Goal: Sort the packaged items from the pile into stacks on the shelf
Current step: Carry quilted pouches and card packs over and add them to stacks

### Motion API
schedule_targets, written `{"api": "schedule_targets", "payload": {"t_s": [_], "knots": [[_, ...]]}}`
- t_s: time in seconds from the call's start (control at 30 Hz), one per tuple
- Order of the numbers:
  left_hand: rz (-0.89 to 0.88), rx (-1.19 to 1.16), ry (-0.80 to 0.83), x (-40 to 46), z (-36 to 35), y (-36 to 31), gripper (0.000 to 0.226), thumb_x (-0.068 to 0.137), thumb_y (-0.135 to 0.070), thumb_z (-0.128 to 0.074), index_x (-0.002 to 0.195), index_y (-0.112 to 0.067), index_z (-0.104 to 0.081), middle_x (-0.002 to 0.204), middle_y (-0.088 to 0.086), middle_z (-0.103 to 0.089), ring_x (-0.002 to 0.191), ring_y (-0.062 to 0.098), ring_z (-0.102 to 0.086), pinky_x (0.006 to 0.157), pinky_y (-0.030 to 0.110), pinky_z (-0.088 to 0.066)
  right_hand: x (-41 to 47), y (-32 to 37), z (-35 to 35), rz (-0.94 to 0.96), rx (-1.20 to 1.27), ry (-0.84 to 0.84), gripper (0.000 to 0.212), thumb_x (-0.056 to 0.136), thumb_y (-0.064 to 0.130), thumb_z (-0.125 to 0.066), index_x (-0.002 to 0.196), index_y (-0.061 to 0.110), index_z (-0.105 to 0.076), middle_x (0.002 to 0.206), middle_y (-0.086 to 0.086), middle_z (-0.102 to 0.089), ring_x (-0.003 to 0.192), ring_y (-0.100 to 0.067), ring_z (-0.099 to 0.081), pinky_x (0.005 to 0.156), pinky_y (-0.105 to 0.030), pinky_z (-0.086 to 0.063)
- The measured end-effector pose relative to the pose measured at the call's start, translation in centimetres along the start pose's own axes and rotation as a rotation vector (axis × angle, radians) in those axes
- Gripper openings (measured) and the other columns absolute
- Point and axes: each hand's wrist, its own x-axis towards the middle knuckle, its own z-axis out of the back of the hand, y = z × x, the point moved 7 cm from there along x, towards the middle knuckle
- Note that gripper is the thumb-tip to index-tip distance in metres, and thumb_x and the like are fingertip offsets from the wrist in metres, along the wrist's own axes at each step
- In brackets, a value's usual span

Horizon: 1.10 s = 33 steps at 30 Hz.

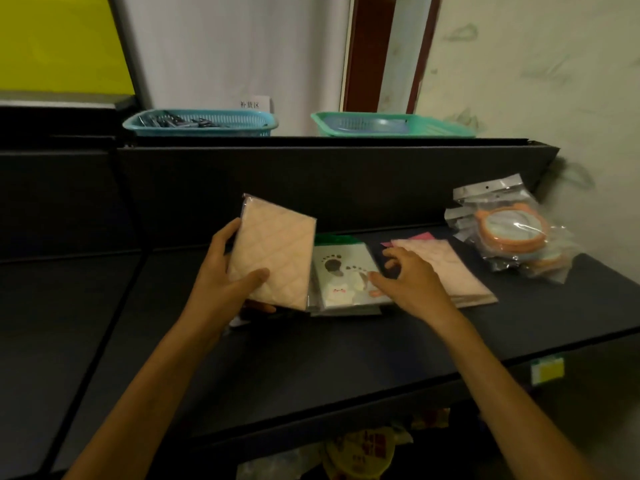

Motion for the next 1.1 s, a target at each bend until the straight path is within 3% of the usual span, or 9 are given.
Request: {"api": "schedule_targets", "payload": {"t_s": [0.13, 0.33, 0.43, 0.57, 0.77, 0.87, 1.0, 1.1], "knots": [[0.011, -0.006, -0.043, 0.1, -4.0, -0.8, 0.078, 0.082, -0.004, -0.066, 0.141, -0.04, -0.029, 0.136, 0.001, -0.045, 0.114, 0.027, -0.056, 0.067, 0.041, -0.06, 0.6, -1.5, 3.7, 0.189, -0.103, -0.009, 0.052, 0.087, 0.035, -0.063, 0.134, 0.024, -0.046, 0.13, 0.001, -0.05, 0.114, -0.018, -0.052, 0.095, -0.034, -0.044], [-0.012, 0.014, -0.013, 0.5, -12.2, -1.5, 0.079, 0.08, -0.006, -0.068, 0.14, -0.04, -0.029, 0.14, 0.001, -0.042, 0.118, 0.027, -0.053, 0.08, 0.054, -0.056, 1.8, -7.5, 9.0, 0.29, -0.303, 0.042, 0.048, 0.088, 0.032, -0.06, 0.133, 0.02, -0.048, 0.131, -0.003, -0.051, 0.12, -0.023, -0.046, 0.103, -0.038, -0.036], [-0.026, 0.027, -0.019, 0.6, -16.7, -1.6, 0.077, 0.081, -0.004, -0.067, 0.138, -0.037, -0.029, 0.13, -0.002, -0.044, 0.107, 0.019, -0.057, 0.066, 0.041, -0.06, 2.4, -9.9, 10.9, 0.326, -0.289, 0.029, 0.047, 0.087, 0.033, -0.062, 0.13, 0.019, -0.051, 0.129, -0.003, -0.054, 0.12, -0.021, -0.048, 0.103, -0.035, -0.037], [0.078, -0.038, -0.016, 1.1, -21.3, -0.2, 0.077, 0.082, -0.004, -0.068, 0.137, -0.042, -0.03, 0.128, -0.002, -0.044, 0.106, 0.027, -0.059, 0.06, 0.043, -0.06, 3.0, -12.3, 12.8, 0.348, -0.285, 0.012, 0.046, 0.086, 0.034, -0.062, 0.128, 0.02, -0.052, 0.13, -0.003, -0.053, 0.119, -0.02, -0.047, 0.101, -0.036, -0.038], [0.123, 0.118, -0.088, 2.4, -24.9, 0.4, 0.077, 0.081, -0.011, -0.07, 0.141, -0.036, -0.028, 0.129, -0.008, -0.039, 0.119, 0.02, -0.045, 0.083, 0.04, -0.055, 3.7, -14.1, 14.5, 0.373, -0.185, 0.022, 0.044, 0.087, 0.033, -0.063, 0.128, 0.025, -0.051, 0.128, 0.001, -0.052, 0.119, -0.016, -0.046, 0.102, -0.038, -0.041], [0.168, 0.12, -0.045, 3.1, -26.3, 0.7, 0.076, 0.081, -0.011, -0.07, 0.14, -0.036, -0.03, 0.139, -0.003, -0.039, 0.121, 0.025, -0.047, 0.082, 0.047, -0.057, 4.0, -14.3, 15.2, 0.384, -0.153, 0.003, 0.042, 0.087, 0.032, -0.062, 0.127, 0.025, -0.051, 0.128, 0.0, -0.052, 0.119, -0.016, -0.047, 0.101, -0.041, -0.043], [0.235, 0.194, -0.017, 3.4, -27.6, 1.0, 0.076, 0.082, -0.012, -0.07, 0.143, -0.031, -0.028, 0.137, -0.001, -0.041, 0.109, 0.021, -0.051, 0.063, 0.03, -0.058, 4.2, -14.4, 15.8, 0.401, -0.126, -0.026, 0.04, 0.088, 0.028, -0.063, 0.126, 0.023, -0.052, 0.126, -0.001, -0.054, 0.118, -0.016, -0.049, 0.099, -0.036, -0.044], [0.243, 0.382, -0.038, 3.5, -27.6, 1.1, 0.078, 0.08, -0.019, -0.072, 0.144, -0.026, -0.028, 0.141, 0.003, -0.043, 0.118, 0.025, -0.05, 0.079, 0.036, -0.055, 4.3, -14.9, 15.8, 0.392, -0.109, -0.017, 0.04, 0.088, 0.027, -0.063, 0.126, 0.024, -0.052, 0.127, -0.001, -0.053, 0.118, -0.015, -0.049, 0.098, -0.034, -0.044]]}}
